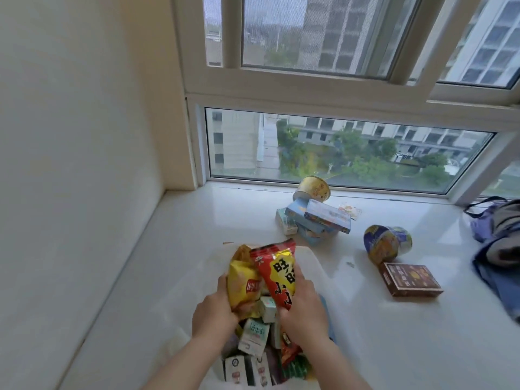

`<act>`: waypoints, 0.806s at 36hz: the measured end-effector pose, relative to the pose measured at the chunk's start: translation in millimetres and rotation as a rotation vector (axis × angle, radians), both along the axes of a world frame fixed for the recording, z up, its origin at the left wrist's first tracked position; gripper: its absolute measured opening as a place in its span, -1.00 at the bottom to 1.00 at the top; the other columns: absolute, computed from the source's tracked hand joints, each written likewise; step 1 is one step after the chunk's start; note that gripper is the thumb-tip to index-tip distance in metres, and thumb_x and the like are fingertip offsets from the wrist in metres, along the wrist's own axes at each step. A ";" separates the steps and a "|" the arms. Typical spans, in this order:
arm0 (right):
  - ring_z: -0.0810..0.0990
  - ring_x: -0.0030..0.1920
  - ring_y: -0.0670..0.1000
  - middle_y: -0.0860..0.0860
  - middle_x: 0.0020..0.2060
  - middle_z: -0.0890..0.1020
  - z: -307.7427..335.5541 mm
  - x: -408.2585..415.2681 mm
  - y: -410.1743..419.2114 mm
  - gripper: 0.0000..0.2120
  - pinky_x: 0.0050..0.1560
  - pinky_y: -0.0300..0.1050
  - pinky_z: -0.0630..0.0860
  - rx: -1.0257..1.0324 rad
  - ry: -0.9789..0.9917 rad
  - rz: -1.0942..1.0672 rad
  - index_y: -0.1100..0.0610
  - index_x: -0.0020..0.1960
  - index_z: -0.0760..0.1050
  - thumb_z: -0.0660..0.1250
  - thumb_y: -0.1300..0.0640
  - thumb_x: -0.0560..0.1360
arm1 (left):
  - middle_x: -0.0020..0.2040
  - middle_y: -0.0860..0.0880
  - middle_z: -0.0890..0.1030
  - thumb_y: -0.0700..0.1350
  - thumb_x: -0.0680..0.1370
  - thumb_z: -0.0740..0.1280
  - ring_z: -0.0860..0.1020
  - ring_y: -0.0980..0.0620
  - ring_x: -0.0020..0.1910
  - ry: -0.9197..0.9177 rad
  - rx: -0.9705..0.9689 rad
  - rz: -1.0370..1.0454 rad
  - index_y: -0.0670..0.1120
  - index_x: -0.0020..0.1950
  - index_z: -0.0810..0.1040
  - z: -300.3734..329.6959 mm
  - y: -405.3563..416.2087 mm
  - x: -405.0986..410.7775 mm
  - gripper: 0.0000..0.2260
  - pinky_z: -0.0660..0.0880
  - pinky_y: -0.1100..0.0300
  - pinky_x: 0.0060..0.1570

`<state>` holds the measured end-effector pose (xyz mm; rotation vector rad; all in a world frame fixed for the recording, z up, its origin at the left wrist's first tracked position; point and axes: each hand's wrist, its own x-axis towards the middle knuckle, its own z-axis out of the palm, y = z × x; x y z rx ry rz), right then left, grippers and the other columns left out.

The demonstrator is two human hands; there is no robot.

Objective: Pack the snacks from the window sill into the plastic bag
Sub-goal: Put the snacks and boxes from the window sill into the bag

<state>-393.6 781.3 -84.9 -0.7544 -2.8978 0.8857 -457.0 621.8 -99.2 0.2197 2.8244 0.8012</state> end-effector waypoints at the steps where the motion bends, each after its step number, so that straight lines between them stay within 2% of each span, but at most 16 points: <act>1: 0.41 0.21 0.03 -0.02 0.27 0.35 -2.3 2.2 1.5 -0.16 0.08 -0.09 0.48 0.018 -0.020 0.014 -0.10 0.53 -0.21 0.30 0.00 0.48 | -0.17 0.00 0.58 0.03 0.47 0.31 0.58 -0.07 -0.21 0.004 -0.058 -0.024 0.09 0.37 0.15 -3.0 -3.4 1.6 -0.47 0.42 0.17 -0.32; 4: 0.38 0.26 0.05 0.01 0.30 0.34 -12.4 12.0 6.9 -0.16 0.18 -0.06 0.46 -0.004 -0.048 -0.030 -0.05 0.53 -0.21 0.30 0.00 0.47 | -0.07 -0.03 0.60 -0.08 0.49 0.25 0.61 -0.10 -0.10 0.022 -0.134 -0.063 0.14 0.42 0.11 -4.7 -5.8 5.8 -0.45 0.44 0.14 -0.27; 9: 0.42 0.20 0.04 0.01 0.24 0.35 -18.8 18.2 14.9 -0.14 0.09 -0.06 0.50 0.068 -0.073 -0.015 -0.07 0.52 -0.22 0.30 0.00 0.45 | -0.07 -0.05 0.59 -0.08 0.52 0.19 0.59 -0.08 -0.11 0.076 -0.205 -0.015 0.15 0.45 0.09 3.6 -18.6 -14.8 -0.47 0.45 0.14 -0.25; 11: 0.41 0.20 0.04 0.01 0.25 0.35 -19.6 18.6 15.6 -0.14 0.09 -0.07 0.50 0.089 -0.082 0.000 -0.07 0.53 -0.21 0.29 -0.01 0.44 | -0.03 -0.05 0.56 -0.08 0.56 0.13 0.55 -0.06 -0.14 0.096 -0.279 -0.067 0.19 0.47 0.04 8.2 -17.5 -17.9 -0.48 0.41 0.15 -0.26; 13: 0.40 0.21 0.04 0.01 0.24 0.36 -20.9 19.7 14.6 -0.13 0.13 -0.07 0.49 0.092 -0.089 -0.011 -0.06 0.53 -0.20 0.30 -0.04 0.43 | 0.11 -0.08 0.50 -0.12 0.61 0.08 0.51 -0.06 -0.12 0.108 -0.373 -0.170 0.17 0.50 0.01 9.1 -9.3 -12.3 -0.50 0.38 0.15 -0.23; 15: 0.40 0.22 0.03 0.01 0.24 0.36 -22.4 21.5 12.6 -0.12 0.18 -0.06 0.47 0.085 -0.091 -0.023 -0.05 0.53 -0.19 0.31 -0.08 0.42 | 0.32 -0.11 0.38 -0.16 0.62 0.10 0.54 -0.10 0.04 0.090 -0.454 -0.269 0.17 0.50 0.02 2.6 -0.6 -1.9 -0.49 0.42 0.12 -0.15; 17: 0.40 0.23 0.03 0.02 0.26 0.36 -24.5 23.0 12.3 -0.11 0.21 -0.05 0.46 0.090 -0.076 -0.013 -0.05 0.52 -0.19 0.32 -0.10 0.41 | 0.48 -0.12 0.18 -0.18 0.62 0.13 0.46 -0.14 0.22 0.082 -0.554 -0.372 0.18 0.52 -0.04 -11.4 5.2 8.1 -0.43 0.45 0.10 0.01; 19: 0.39 0.25 0.03 0.01 0.29 0.34 -26.3 24.6 13.3 -0.12 0.21 -0.04 0.47 0.087 -0.049 0.005 -0.07 0.52 -0.19 0.32 -0.09 0.42 | 0.52 -0.14 0.09 -0.20 0.62 0.12 0.33 -0.17 0.35 0.087 -0.649 -0.438 0.18 0.53 -0.15 -22.5 7.9 11.9 -0.37 0.41 0.07 0.12; 21: 0.40 0.25 0.02 0.00 0.29 0.34 -26.5 25.9 12.6 -0.14 0.19 -0.04 0.48 0.041 0.007 -0.006 -0.08 0.52 -0.17 0.33 -0.08 0.43 | 0.54 -0.13 0.05 -0.13 0.61 0.15 0.23 -0.17 0.41 0.082 -0.703 -0.446 0.17 0.53 -0.21 -26.6 7.7 7.1 -0.35 0.37 0.04 0.17; 23: 0.42 0.22 0.00 -0.01 0.25 0.37 -25.7 25.7 9.7 -0.16 0.16 -0.02 0.49 -0.014 0.099 -0.036 -0.10 0.52 -0.12 0.34 -0.11 0.44 | 0.55 -0.11 -0.01 0.01 0.57 0.23 0.18 -0.15 0.42 0.061 -0.748 -0.439 0.17 0.52 -0.25 -28.1 4.9 0.9 -0.27 0.31 0.02 0.19; 25: 0.41 0.24 0.01 -0.01 0.26 0.36 -25.4 22.7 6.1 -0.19 0.18 -0.01 0.47 -0.024 0.138 -0.061 -0.10 0.52 -0.13 0.31 -0.15 0.47 | 0.56 -0.10 -0.06 0.10 0.52 0.26 0.08 -0.18 0.46 -0.001 -0.716 -0.440 0.17 0.52 -0.29 -30.5 2.8 -1.3 -0.20 0.21 -0.04 0.31; 27: 0.34 0.34 0.04 0.01 0.36 0.28 -26.8 17.6 -0.1 -0.24 0.26 0.00 0.42 -0.001 0.116 -0.051 -0.13 0.52 -0.16 0.22 -0.21 0.50 | 0.57 -0.07 -0.13 0.17 0.50 0.22 -0.08 -0.20 0.51 -0.064 -0.628 -0.460 0.16 0.51 -0.30 -32.9 1.1 -0.3 -0.19 -0.03 -0.15 0.43; 29: 0.20 0.45 0.07 0.02 0.46 0.15 -30.6 12.8 -10.0 -0.31 0.34 0.05 0.35 0.037 0.048 -0.009 -0.17 0.51 -0.18 0.10 -0.26 0.53 | 0.57 -0.05 -0.16 0.25 0.47 0.19 -0.18 -0.17 0.52 -0.088 -0.581 -0.509 0.15 0.51 -0.31 -33.5 -2.0 -1.1 -0.18 -0.20 -0.20 0.44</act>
